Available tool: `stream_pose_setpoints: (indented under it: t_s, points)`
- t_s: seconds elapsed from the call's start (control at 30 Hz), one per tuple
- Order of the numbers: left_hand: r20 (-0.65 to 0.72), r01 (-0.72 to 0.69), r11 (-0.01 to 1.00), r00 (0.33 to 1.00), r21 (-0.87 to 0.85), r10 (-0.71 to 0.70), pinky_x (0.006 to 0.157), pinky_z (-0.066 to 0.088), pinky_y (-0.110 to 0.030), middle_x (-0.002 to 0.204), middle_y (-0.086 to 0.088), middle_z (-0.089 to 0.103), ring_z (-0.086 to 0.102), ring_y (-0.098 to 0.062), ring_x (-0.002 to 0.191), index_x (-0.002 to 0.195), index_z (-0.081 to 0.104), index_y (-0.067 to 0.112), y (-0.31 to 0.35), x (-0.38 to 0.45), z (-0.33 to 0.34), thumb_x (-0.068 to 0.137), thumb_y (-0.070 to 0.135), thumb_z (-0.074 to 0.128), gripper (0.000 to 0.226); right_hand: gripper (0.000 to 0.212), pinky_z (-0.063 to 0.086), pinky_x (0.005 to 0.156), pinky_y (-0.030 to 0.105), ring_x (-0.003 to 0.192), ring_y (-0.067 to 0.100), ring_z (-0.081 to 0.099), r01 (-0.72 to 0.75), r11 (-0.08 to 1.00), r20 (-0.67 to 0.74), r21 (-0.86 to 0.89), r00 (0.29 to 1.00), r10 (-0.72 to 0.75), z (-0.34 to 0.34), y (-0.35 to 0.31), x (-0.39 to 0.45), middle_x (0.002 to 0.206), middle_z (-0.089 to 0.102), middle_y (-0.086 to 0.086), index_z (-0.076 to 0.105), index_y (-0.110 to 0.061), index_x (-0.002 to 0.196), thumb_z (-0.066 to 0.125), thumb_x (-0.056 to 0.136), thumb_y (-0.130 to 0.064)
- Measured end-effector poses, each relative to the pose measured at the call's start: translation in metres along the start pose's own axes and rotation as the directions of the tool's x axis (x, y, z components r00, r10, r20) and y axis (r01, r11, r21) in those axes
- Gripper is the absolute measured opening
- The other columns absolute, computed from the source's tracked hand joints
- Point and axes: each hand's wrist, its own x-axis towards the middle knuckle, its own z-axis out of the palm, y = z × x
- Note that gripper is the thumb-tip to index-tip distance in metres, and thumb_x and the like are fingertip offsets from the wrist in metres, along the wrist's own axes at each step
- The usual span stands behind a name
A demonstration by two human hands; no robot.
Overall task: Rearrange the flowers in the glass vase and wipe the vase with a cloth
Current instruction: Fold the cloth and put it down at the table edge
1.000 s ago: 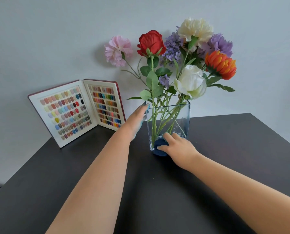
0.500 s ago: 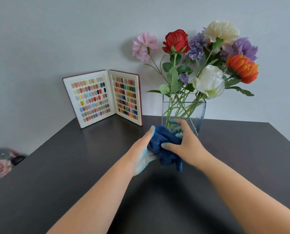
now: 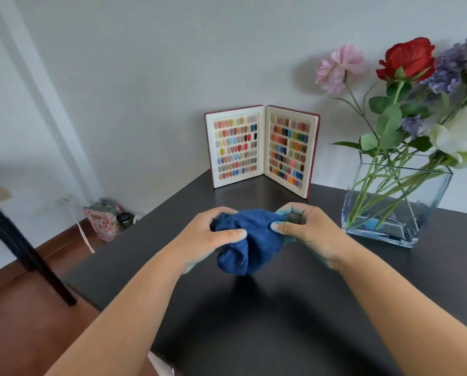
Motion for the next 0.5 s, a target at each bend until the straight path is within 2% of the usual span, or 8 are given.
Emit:
stream_pose_setpoints:
  t_s: [0.13,0.2,0.27,0.37,0.43,0.5]
  points:
    - [-0.042,0.055,0.987,0.998,0.153,-0.049,0.074,0.054,-0.030,0.098,0.002,0.073,0.069,-0.017,0.093,0.095,0.068,0.028,0.003,-0.027,-0.048,0.069,0.035,0.081,0.030,0.007,0.052,0.069,0.025,0.082,0.018,0.068,0.090,0.993,0.009,-0.072,0.996,-0.089,0.038,-0.012,0.014,0.087,0.073,0.005,0.064,-0.015,0.090,0.067,0.088,-0.009]
    - [-0.094,0.059,0.989,0.994,0.137,-0.046,0.074,0.054,-0.030,0.098,0.000,0.073,0.069,-0.020,0.095,0.096,0.068,0.026,0.003,-0.040,-0.070,0.067,0.031,0.083,0.033,0.007,0.053,0.063,0.025,0.079,0.017,0.067,0.126,0.992,0.012,-0.003,0.992,-0.126,0.060,-0.020,0.019,0.089,0.071,0.005,0.061,-0.014,0.092,0.065,0.089,-0.009]
    - [-0.149,0.017,0.999,0.989,0.033,-0.012,0.077,0.053,-0.030,0.104,-0.002,0.072,0.066,-0.025,0.101,0.103,0.069,0.025,-0.001,-0.053,-0.090,0.068,0.021,0.083,0.038,0.007,0.051,0.058,0.026,0.075,0.015,0.066,0.131,0.986,0.015,0.105,0.991,-0.134,0.082,-0.027,0.023,0.090,0.067,0.006,0.061,-0.015,0.090,0.064,0.090,-0.009]
    - [-0.247,-0.102,0.971,0.968,-0.218,0.047,0.081,0.052,-0.028,0.111,-0.002,0.071,0.063,-0.023,0.108,0.121,0.061,0.023,-0.007,-0.073,-0.112,0.074,0.012,0.078,0.052,0.010,0.052,0.058,0.031,0.076,0.020,0.065,0.046,0.958,0.036,0.282,0.998,-0.058,0.114,-0.031,0.027,0.091,0.067,0.010,0.061,-0.016,0.088,0.064,0.089,-0.006]
    - [-0.352,-0.167,0.967,0.931,-0.191,0.091,0.077,0.053,-0.027,0.109,0.003,0.071,0.065,-0.019,0.104,0.129,0.052,0.030,-0.011,-0.086,-0.125,0.077,0.020,0.076,0.059,0.012,0.053,0.057,0.028,0.072,0.020,0.066,-0.046,0.916,0.098,0.398,0.995,0.007,0.134,-0.029,0.028,0.086,0.068,0.010,0.061,-0.012,0.085,0.065,0.087,0.000]
    - [-0.400,-0.177,0.978,0.909,-0.111,0.119,0.076,0.053,-0.026,0.111,0.003,0.070,0.066,-0.019,0.102,0.130,0.048,0.038,-0.013,-0.098,-0.140,0.081,0.025,0.075,0.057,0.018,0.054,0.057,0.029,0.071,0.020,0.067,-0.147,0.880,0.182,0.451,0.981,0.070,0.153,-0.023,0.029,0.083,0.068,0.010,0.059,-0.010,0.081,0.064,0.084,0.006]
